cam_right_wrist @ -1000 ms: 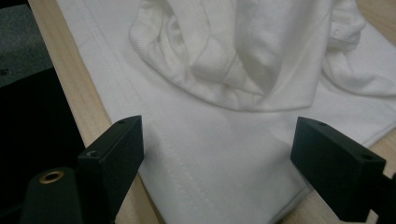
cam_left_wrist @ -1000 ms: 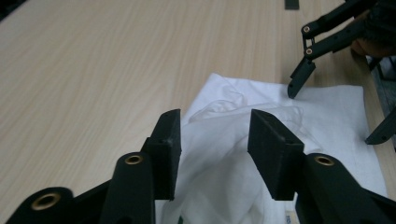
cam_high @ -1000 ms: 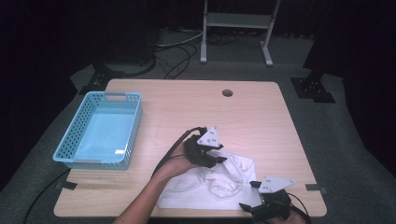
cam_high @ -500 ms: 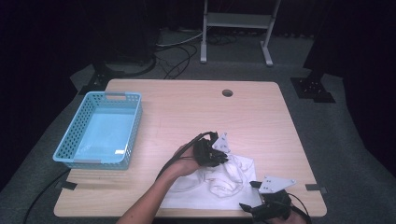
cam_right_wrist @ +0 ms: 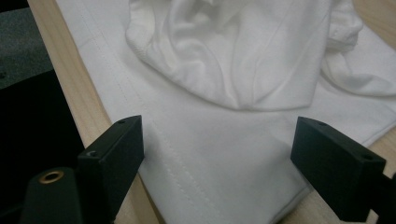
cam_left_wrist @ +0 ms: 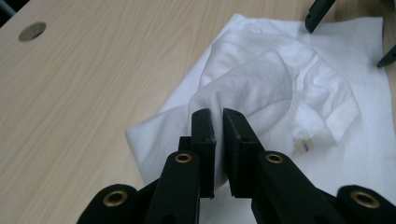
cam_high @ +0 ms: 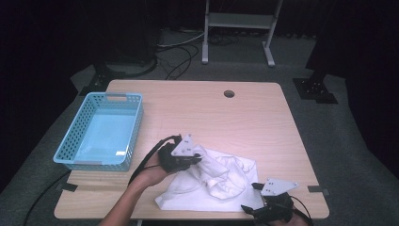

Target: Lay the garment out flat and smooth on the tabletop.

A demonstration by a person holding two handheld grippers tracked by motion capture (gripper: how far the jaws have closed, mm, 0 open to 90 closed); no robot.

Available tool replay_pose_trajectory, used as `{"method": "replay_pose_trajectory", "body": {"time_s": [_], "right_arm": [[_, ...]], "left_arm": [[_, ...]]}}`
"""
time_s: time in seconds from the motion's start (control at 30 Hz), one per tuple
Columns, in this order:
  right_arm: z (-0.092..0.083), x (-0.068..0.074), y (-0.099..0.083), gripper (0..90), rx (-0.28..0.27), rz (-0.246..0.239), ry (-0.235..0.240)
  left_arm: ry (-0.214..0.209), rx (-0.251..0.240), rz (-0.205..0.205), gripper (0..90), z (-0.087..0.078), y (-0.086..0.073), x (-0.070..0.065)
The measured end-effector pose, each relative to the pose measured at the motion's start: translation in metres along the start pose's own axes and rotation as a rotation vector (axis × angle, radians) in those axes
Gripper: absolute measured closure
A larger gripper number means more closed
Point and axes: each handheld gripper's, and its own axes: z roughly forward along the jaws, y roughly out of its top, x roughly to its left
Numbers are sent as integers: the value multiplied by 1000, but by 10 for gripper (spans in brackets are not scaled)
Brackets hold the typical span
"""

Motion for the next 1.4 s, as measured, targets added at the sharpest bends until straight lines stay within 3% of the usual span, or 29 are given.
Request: {"method": "replay_pose_trajectory", "body": {"time_s": [0.23, 0.4, 0.67, 0.83, 0.9, 1.07, 1.23, 1.4], "right_arm": [[0, 1, 0, 164, -2, 6, -6], [0, 1, 0, 163, -2, 10, -11], [1, 3, 1, 163, 0, 18, -16], [0, 0, 4, 164, 11, 30, 13], [-2, -1, 7, 164, -13, 30, 13], [-1, 3, 22, 187, -33, -18, 39], [11, 7, 42, 188, -31, -59, 88], [23, 12, 58, 272, -33, -111, 133]], "left_arm": [[21, -5, -91, 812, -16, -43, -2], [22, -36, -100, 780, -27, -57, -10], [21, -138, -109, 724, -56, -58, -20], [-12, -163, -83, 673, -57, -53, -31], [-31, -179, -74, 657, -55, -52, -36], [-71, -196, -69, 635, -45, -51, -45], [-81, -216, -80, 606, -43, -53, -50], [-86, -216, -84, 568, -46, -53, -51]]}}
